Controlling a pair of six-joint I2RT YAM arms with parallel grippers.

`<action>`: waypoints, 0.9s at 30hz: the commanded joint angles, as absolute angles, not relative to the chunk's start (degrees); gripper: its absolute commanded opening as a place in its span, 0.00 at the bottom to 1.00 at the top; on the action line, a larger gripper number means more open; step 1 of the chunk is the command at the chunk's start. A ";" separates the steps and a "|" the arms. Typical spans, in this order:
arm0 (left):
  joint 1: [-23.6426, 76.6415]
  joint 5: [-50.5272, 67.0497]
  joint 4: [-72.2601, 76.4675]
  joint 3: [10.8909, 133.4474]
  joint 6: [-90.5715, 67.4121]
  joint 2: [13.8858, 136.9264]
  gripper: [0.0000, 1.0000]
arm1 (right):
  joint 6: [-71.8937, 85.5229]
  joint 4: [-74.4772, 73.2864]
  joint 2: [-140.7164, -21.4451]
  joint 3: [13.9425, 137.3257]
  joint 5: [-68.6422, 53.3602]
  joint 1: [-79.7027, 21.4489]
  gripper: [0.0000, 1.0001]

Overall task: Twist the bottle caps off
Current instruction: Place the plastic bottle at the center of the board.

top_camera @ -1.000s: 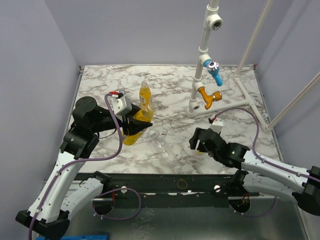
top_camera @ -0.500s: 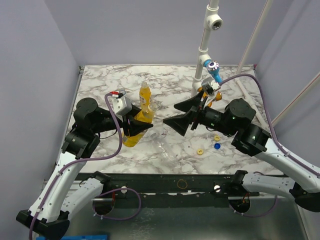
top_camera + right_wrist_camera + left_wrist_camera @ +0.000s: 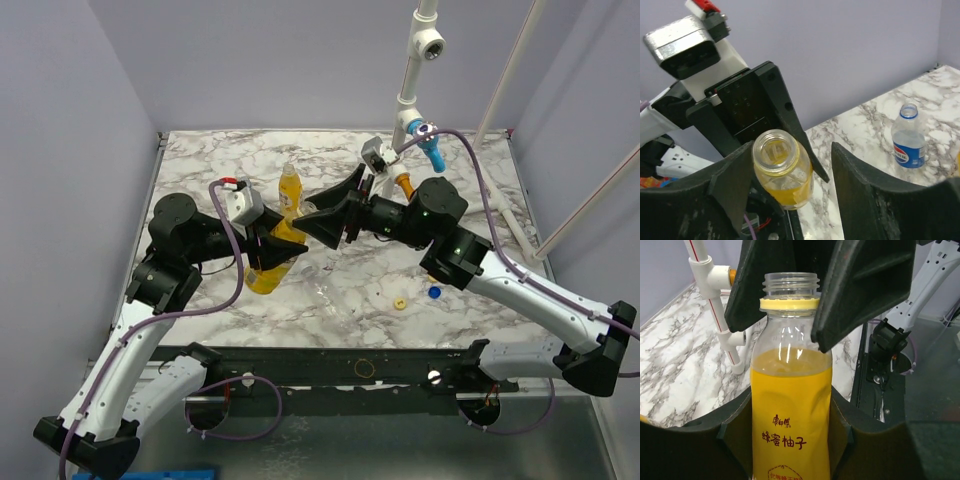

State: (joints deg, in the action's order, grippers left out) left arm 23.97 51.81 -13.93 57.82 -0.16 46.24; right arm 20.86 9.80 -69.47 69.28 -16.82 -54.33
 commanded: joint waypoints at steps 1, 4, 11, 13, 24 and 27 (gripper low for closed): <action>23.73 50.70 -10.62 58.96 -5.16 46.57 0.00 | 19.52 11.41 -69.75 72.20 -17.25 -55.01 0.53; 23.73 51.68 -9.43 59.02 -7.12 46.93 0.05 | 17.76 8.05 -71.23 74.39 -16.39 -55.41 0.28; 23.77 53.14 -11.75 58.18 -6.78 45.33 0.99 | 12.59 2.79 -72.05 75.95 -9.52 -55.81 0.10; 23.73 52.14 -14.34 58.42 -4.42 44.13 0.99 | 9.57 0.21 -72.07 76.35 -5.66 -55.81 0.09; 23.77 15.28 -32.65 70.66 2.34 42.59 0.99 | -2.70 0.64 -74.25 69.02 18.39 -55.86 0.08; 23.73 10.84 -37.86 73.89 2.17 44.03 0.99 | -4.61 6.56 -76.30 65.33 23.19 -55.81 0.08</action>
State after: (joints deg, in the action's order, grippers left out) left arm 23.75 26.74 -28.14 69.10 1.87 42.30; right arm 1.32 0.67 -73.10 70.00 11.05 -55.72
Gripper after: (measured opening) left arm 0.987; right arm 0.328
